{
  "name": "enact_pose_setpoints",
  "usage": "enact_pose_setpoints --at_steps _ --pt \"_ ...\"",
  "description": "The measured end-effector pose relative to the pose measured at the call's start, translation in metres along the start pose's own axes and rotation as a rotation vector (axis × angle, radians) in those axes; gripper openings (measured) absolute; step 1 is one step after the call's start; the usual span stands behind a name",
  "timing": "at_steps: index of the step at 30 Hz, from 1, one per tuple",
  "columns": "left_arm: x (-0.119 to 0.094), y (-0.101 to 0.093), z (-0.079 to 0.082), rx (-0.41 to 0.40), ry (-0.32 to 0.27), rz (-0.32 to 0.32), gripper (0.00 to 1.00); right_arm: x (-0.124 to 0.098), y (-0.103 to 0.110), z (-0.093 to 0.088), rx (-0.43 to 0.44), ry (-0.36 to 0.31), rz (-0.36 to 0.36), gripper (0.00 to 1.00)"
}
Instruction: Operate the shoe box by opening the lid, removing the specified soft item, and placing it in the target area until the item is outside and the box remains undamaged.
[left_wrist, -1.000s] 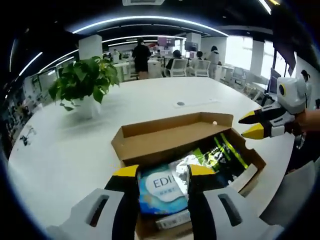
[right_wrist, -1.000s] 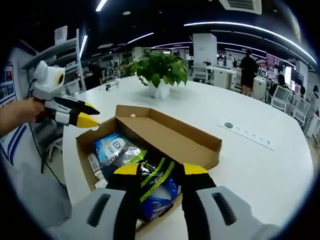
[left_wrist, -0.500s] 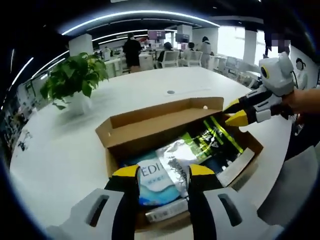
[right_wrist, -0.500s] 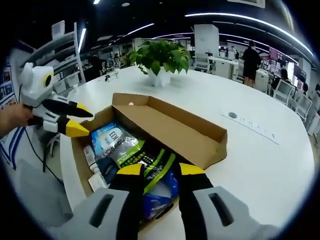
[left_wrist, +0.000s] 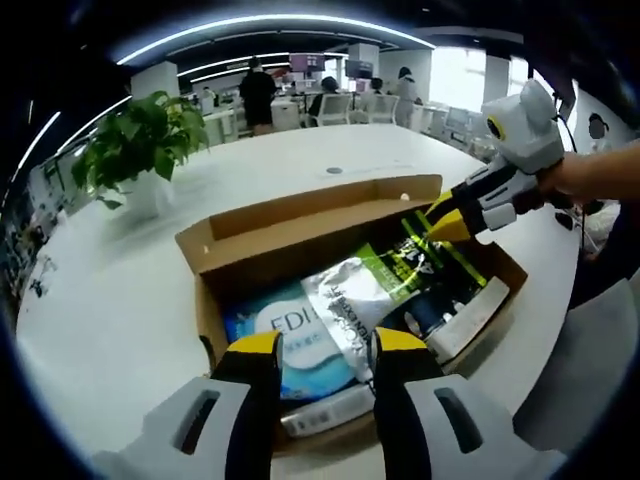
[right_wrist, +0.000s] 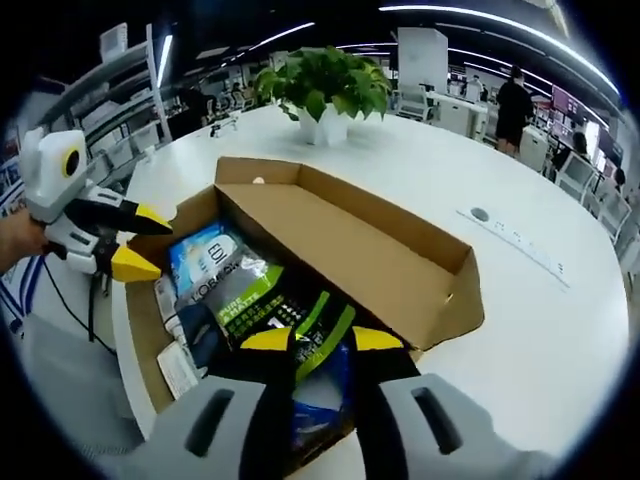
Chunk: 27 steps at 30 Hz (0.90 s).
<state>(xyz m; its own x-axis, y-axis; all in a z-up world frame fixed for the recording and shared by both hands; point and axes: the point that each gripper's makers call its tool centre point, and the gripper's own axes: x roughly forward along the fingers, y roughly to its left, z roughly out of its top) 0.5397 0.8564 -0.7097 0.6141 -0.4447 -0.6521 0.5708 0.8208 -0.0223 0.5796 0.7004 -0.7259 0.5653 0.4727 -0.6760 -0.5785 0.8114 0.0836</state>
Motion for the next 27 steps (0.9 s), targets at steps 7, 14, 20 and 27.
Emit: enact_pose_setpoints --at_steps 7,14,20,27 --pt "0.005 -0.001 -0.004 -0.024 0.006 -0.022 0.33 0.005 0.002 -0.002 -0.008 0.005 0.014 0.07" --pt "0.013 -0.001 -0.010 -0.051 0.029 -0.034 0.32 0.005 0.003 -0.002 -0.084 0.008 0.012 0.00" --pt "0.020 -0.002 -0.018 -0.068 0.068 -0.059 0.30 0.005 0.002 -0.009 -0.283 0.065 -0.024 0.00" --pt "0.030 -0.002 -0.024 -0.120 0.099 -0.085 0.27 0.008 0.001 -0.011 -0.307 0.079 -0.028 0.00"
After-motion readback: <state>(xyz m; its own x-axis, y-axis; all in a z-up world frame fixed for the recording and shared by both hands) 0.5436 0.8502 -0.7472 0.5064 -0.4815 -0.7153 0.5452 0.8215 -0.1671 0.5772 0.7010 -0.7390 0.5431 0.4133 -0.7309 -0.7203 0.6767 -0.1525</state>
